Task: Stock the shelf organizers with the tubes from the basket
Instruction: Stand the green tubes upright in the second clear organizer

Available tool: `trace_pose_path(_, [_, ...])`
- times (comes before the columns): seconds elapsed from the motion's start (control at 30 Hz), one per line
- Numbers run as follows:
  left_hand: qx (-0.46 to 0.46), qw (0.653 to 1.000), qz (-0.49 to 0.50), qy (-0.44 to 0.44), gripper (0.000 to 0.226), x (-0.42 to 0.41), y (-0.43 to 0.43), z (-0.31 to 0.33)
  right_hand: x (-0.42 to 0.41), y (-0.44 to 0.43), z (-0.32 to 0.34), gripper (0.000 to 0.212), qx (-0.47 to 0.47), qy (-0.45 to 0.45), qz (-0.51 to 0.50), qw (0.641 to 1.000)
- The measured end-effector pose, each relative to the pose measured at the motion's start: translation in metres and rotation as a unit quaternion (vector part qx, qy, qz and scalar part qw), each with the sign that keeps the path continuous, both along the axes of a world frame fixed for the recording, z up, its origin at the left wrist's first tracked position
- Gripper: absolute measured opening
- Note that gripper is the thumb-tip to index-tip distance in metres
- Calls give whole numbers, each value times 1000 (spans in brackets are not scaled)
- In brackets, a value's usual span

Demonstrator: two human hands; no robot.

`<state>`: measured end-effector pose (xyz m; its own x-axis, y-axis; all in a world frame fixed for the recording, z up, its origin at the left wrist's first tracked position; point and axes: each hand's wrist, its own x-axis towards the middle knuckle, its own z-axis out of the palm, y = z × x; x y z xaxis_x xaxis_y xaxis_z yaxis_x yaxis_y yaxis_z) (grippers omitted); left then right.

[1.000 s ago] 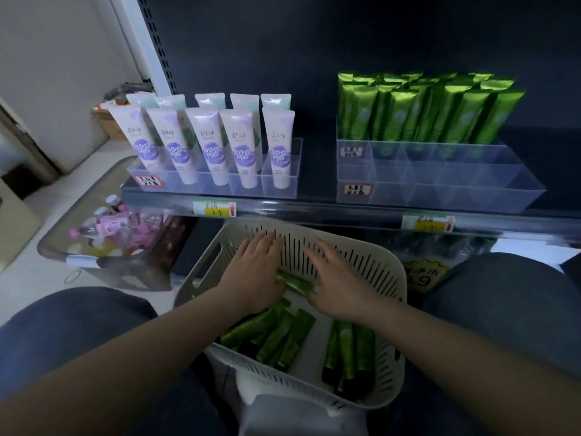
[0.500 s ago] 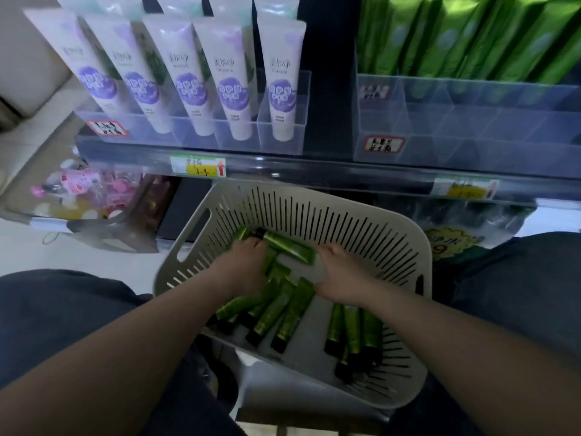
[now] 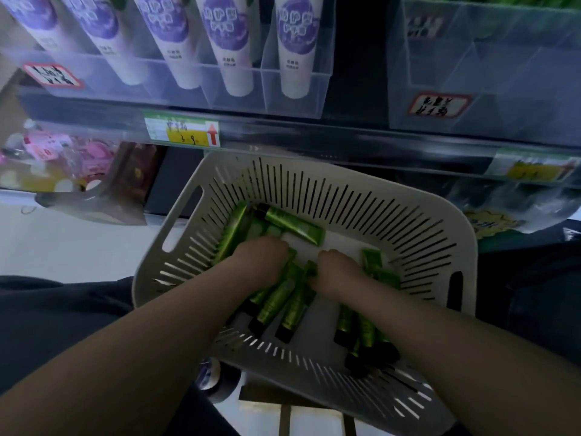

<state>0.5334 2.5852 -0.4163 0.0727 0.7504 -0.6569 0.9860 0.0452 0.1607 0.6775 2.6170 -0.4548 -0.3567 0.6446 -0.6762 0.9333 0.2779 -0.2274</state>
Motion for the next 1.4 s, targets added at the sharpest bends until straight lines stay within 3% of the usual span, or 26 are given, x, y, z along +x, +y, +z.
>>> trace_pose_path(0.2, [-23,1000,21,0,27,-5,7,-9,-14,-2,-20,41,-19,15,-81,996])
trace_pose_path(0.33, [-28,999,15,2,23,-5,9,-17,-21,-4,-28,37,-43,59,-141,987])
trace_pose_path(0.7, [-22,999,-13,25,18,-7,9,-26,-21,-1,-24,63,-72,59,-141,986])
trace_pose_path(0.8, [-17,999,-16,26,22,-7,7,-22,-18,2,-20,55,-87,42,-158,983])
trace_pose_path(0.9, [-11,999,-18,28,19,-9,6,-16,-9,1,-18,15,-87,21,-159,983])
trace_pose_path(0.97, [-8,1000,-15,22,17,-10,5,-12,-5,1,-15,17,-84,15,-170,982])
trace_pose_path(1.03, [-7,1000,-10,21,19,-11,3,-8,-2,4,-11,4,-90,24,-181,979])
trace_pose_path(1.13, [-8,1000,-8,16,24,-13,1,1,0,8,-3,39,-105,46,-203,973])
trace_pose_path(1.2, [-3,1000,-12,20,26,-14,-1,7,2,8,5,47,-118,67,-211,968])
trace_pose_path(1.4, [34,999,-8,26,28,-14,-9,28,10,6,31,31,-127,129,-196,964])
